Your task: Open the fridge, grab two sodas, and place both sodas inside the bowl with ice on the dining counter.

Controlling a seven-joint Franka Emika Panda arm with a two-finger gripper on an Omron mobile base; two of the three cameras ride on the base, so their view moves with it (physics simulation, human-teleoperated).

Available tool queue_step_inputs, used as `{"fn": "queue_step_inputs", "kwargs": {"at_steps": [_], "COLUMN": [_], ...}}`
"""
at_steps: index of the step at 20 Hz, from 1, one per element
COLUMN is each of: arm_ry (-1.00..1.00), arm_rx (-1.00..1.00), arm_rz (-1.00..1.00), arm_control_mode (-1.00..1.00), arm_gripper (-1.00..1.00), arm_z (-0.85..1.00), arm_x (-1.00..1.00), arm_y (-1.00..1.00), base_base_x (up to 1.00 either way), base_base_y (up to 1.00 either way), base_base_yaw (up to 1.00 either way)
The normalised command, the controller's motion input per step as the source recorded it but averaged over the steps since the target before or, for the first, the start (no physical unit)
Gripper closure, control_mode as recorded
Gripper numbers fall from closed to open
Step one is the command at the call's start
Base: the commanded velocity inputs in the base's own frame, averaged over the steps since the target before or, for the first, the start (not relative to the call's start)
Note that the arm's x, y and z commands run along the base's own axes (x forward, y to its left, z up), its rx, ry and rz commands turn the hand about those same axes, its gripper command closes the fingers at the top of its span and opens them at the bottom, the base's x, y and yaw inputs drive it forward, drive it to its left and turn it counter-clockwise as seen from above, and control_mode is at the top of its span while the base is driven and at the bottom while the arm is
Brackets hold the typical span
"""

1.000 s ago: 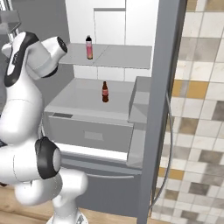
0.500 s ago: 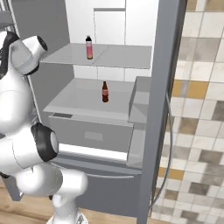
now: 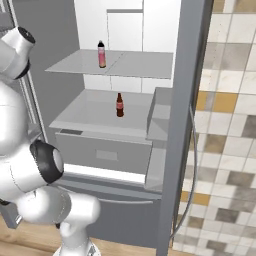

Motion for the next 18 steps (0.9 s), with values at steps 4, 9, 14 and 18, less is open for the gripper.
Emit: {"fn": "queue_step_inputs", "kwargs": {"at_steps": [4, 9, 14, 18], "arm_ry": [-0.32, -0.28, -0.24, -0.23], "arm_rx": [-0.19, -0.27, -0.25, -0.24], "arm_rz": [0.00, -0.12, -0.18, -0.19], "arm_control_mode": [-1.00, -1.00, -1.00, -1.00], "arm_gripper": [-1.00, -1.00, -1.00, -1.00], "arm_z": [-0.02, -0.26, -0.46, -0.86], "arm_x": [-0.36, -0.15, -0.13, -0.01], "arm_y": [-0.46, -0.87, -1.00, -0.89], "base_base_x": [0.00, 0.00, 0.00, 0.00], "base_base_y": [0.00, 0.00, 0.00, 0.00], "base_base_yaw": [0.00, 0.00, 0.00, 0.00]}}
